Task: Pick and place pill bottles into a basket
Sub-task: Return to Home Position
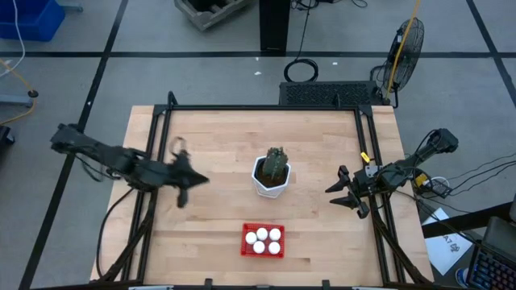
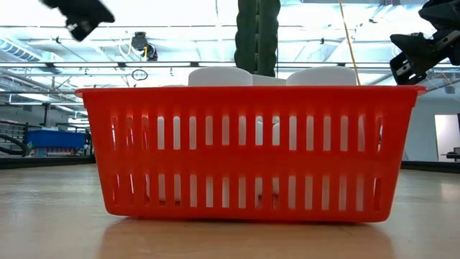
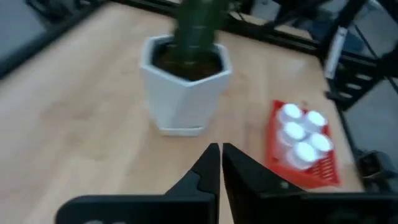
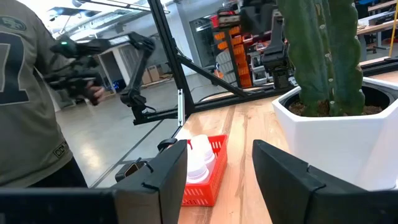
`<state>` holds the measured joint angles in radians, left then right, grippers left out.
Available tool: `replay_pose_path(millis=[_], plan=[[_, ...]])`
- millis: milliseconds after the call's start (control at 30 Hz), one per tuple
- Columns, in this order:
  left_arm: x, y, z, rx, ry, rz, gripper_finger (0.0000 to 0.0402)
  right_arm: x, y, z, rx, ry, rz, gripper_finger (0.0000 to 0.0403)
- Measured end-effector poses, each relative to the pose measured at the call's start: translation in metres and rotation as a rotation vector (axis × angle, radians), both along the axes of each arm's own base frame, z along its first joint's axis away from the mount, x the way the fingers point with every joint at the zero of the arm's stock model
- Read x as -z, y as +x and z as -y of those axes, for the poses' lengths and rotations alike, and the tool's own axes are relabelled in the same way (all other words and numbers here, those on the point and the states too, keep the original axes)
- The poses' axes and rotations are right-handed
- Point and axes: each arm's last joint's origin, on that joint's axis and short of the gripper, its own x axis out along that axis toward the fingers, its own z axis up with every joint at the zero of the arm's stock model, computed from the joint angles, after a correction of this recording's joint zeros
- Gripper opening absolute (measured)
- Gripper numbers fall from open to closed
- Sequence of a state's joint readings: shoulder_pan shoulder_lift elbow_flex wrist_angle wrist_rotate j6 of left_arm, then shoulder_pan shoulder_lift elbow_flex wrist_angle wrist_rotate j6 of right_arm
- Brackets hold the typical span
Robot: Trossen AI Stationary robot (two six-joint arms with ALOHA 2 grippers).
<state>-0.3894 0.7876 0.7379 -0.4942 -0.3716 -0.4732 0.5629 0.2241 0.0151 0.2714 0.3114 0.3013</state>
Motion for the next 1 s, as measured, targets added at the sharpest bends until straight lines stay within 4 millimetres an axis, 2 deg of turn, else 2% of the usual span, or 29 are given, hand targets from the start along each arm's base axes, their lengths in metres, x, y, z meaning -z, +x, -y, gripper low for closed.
replay_pose_path(millis=[100, 200, 267, 367, 600, 800, 1000], plan=[[0.008, -0.031, -0.015, -0.018, 0.1, -0.009, 0.0035, 0.0, 0.0, 0.0, 0.0, 0.0, 0.0, 0.0173], [0.014, -0.054, -0.024, 0.027, 0.19, -0.024, 0.0047, 0.0, 0.0, 0.0, 0.0, 0.0, 0.0, 0.0172], [0.019, -0.063, -0.028, 0.046, 0.2, -0.001, 0.0053, 0.0, 0.0, 0.0, 0.0, 0.0, 0.0, 0.0173], [0.027, -0.07, -0.028, 0.176, 0.242, 0.071, 0.0061, 0.0, 0.0, 0.0, 0.0, 0.0, 0.0, 0.0175], [0.057, -0.078, -0.03, 0.166, 0.139, 0.251, 0.0064, 0.0, 0.0, 0.0, 0.0, 0.0, 0.0, 0.0172], [0.078, -0.077, -0.03, 0.157, 0.136, 0.441, 0.0055, 0.0, 0.0, 0.0, 0.0, 0.0, 0.0, 0.0175], [0.105, -0.069, -0.027, 0.145, 0.128, 0.436, 0.0055, 0.0, 0.0, 0.0, 0.0, 0.0, 0.0, 0.0172]])
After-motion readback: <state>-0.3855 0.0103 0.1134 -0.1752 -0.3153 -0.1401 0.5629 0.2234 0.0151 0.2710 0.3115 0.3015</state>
